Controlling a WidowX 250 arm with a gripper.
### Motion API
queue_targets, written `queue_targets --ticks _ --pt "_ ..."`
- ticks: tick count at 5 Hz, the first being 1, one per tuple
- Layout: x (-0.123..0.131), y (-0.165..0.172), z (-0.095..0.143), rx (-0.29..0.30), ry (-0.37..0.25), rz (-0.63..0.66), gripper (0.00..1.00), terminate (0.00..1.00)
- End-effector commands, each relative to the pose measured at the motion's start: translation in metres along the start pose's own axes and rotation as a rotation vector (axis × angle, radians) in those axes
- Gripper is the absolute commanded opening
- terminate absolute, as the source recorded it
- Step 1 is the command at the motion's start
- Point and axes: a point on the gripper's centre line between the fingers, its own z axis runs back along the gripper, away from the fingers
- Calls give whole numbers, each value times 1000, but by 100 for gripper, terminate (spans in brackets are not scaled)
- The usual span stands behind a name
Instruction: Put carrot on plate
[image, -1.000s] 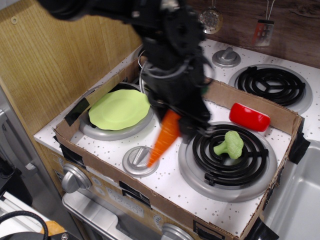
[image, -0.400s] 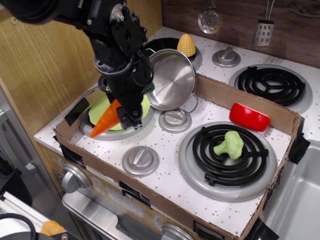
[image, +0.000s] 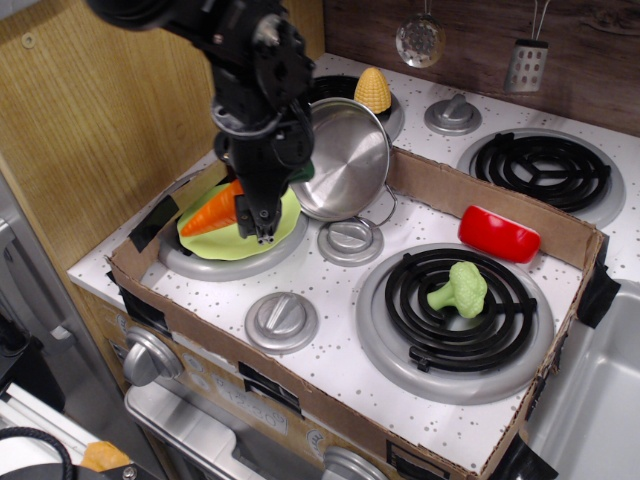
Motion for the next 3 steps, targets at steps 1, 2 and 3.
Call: queue_targets --ticks 1,2,3 --pt "27 26 13 104 -30 -11 0 0" --pt "26 31 11 122 -48 -20 0 0" --pt "19 30 6 85 -68 -17 100 0"
